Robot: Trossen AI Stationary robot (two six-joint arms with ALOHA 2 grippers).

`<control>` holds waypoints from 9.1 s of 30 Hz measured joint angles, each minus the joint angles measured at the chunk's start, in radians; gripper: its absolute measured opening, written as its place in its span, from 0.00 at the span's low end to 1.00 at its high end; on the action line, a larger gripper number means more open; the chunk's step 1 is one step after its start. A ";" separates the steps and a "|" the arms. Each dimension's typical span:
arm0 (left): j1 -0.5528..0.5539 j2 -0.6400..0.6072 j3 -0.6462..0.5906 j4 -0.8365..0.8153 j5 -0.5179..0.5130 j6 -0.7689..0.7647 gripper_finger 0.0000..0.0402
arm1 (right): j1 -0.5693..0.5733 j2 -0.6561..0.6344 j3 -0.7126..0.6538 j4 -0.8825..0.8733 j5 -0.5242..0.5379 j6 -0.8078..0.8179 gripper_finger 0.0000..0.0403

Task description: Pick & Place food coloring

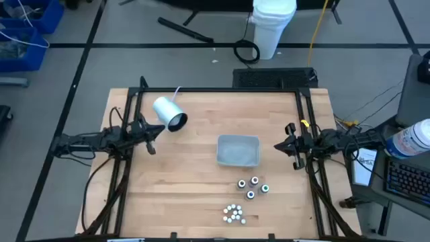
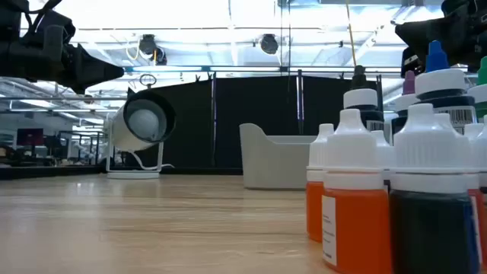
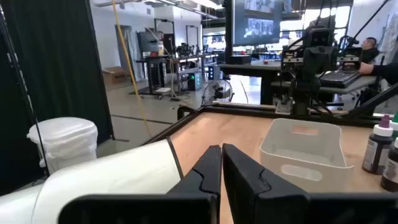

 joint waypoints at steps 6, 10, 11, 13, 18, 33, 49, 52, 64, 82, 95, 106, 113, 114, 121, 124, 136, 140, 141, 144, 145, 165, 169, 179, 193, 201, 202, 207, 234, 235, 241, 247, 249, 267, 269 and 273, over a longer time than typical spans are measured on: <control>0.000 0.000 0.000 0.000 0.000 0.000 0.06 | 0.000 0.000 0.000 0.000 0.000 0.000 0.00; 0.000 0.000 0.000 0.000 0.000 0.000 0.06 | 0.000 0.000 0.000 0.000 0.000 0.000 0.00; 0.000 0.000 0.000 0.000 0.000 0.000 0.06 | 0.000 0.000 0.000 0.000 0.000 0.000 0.00; 0.000 0.000 0.000 0.000 0.000 0.000 0.06 | 0.000 0.000 0.000 0.000 0.000 0.000 0.00; 0.000 0.000 0.000 0.000 0.000 0.000 0.06 | 0.000 0.000 0.000 0.000 0.000 0.000 0.00; 0.000 0.000 0.000 0.000 0.000 0.000 0.06 | 0.000 0.000 0.000 0.000 0.000 0.000 0.00; 0.000 0.000 0.000 0.000 0.000 0.000 0.06 | 0.000 0.000 0.000 0.000 0.000 0.000 0.00; 0.000 0.000 0.000 0.000 0.000 0.000 0.06 | 0.000 0.000 0.000 0.000 0.000 0.000 0.00; 0.000 0.000 0.000 0.000 0.000 0.000 0.06 | 0.000 0.000 0.000 0.000 0.000 0.000 0.00; 0.000 0.000 0.000 0.000 0.000 0.000 0.06 | 0.000 0.000 0.000 0.000 0.000 0.000 0.00; 0.000 0.000 0.000 0.000 0.000 0.000 0.06 | 0.000 0.000 0.000 0.000 0.000 0.000 0.00; 0.000 0.000 0.000 0.000 0.000 0.000 0.06 | 0.000 0.000 0.000 0.000 0.000 0.000 0.00; 0.000 0.000 0.000 0.000 0.000 0.000 0.06 | 0.000 0.000 0.000 0.000 0.000 0.000 0.00; 0.000 0.000 0.000 0.000 0.000 0.000 0.06 | 0.000 0.000 0.000 0.000 0.000 0.000 0.00; 0.000 0.000 0.000 0.000 0.000 0.000 0.06 | 0.000 0.000 0.000 0.000 0.000 0.000 0.00; 0.000 0.000 0.000 0.000 0.000 0.000 0.06 | 0.000 0.000 0.000 0.000 0.000 0.000 0.00; 0.000 0.000 0.000 0.000 0.000 0.000 0.06 | 0.000 0.000 0.000 0.000 0.000 0.000 0.00; 0.000 0.000 0.000 0.000 0.000 0.000 0.06 | 0.000 0.000 0.000 0.000 0.000 0.000 0.00; 0.000 0.000 0.000 0.000 0.000 0.000 0.06 | 0.000 0.000 0.000 0.000 0.000 0.000 0.00; 0.000 0.000 0.000 0.000 0.000 0.000 0.06 | 0.000 0.000 0.000 0.000 0.000 0.000 0.00; 0.000 0.000 0.000 0.000 0.000 0.000 0.06 | 0.000 0.000 0.000 0.000 0.000 0.000 0.00; 0.000 0.000 0.000 0.000 0.000 0.000 0.06 | 0.000 0.000 0.000 0.000 0.000 0.008 0.00; 0.000 0.000 0.000 0.000 0.000 -0.003 0.06 | 0.000 0.000 0.000 0.000 0.000 0.054 0.00; 0.000 0.000 0.000 0.002 0.000 -0.055 0.06 | 0.000 0.000 0.000 0.000 0.000 0.058 0.00; 0.000 0.000 0.000 0.017 0.000 -0.056 0.06 | 0.001 0.057 0.153 0.061 0.078 -0.253 0.00; 0.000 0.000 0.000 0.021 0.000 0.040 0.06 | 0.017 0.389 0.592 -0.437 0.230 -0.195 0.00; 0.000 0.000 0.000 0.023 -0.001 0.059 0.06 | 0.024 0.435 0.652 -0.514 0.253 -0.184 0.00; 0.000 0.000 0.000 0.021 -0.002 0.127 0.06 | 0.081 0.667 0.937 -0.846 0.260 -0.085 0.00; 0.000 0.000 0.000 0.016 -0.037 0.133 0.06 | 0.575 1.289 1.332 -1.312 0.285 0.665 0.33; 0.000 0.000 0.000 0.016 -0.037 0.133 0.06 | 0.579 1.299 1.332 -1.310 0.285 0.663 0.37; 0.000 0.000 0.000 0.016 -0.037 0.133 0.06 | 0.591 1.346 1.332 -1.285 0.236 0.663 0.52; 0.000 0.000 0.000 0.016 -0.037 0.132 0.06 | 0.603 1.421 1.332 -1.264 0.234 0.653 0.57; 0.000 0.000 0.000 0.016 -0.037 0.132 0.06 | 0.603 1.442 1.332 -1.264 0.235 0.650 0.57; 0.000 0.000 0.000 0.015 -0.036 0.165 0.06 | 0.591 1.522 1.230 -1.177 0.235 0.624 0.57; 0.000 0.000 0.000 0.015 -0.036 0.166 0.06 | 0.587 1.522 1.219 -1.174 0.236 0.626 0.57; 0.000 0.000 0.000 0.015 -0.036 0.169 0.06 | 0.580 1.522 1.196 -1.140 0.235 0.623 0.56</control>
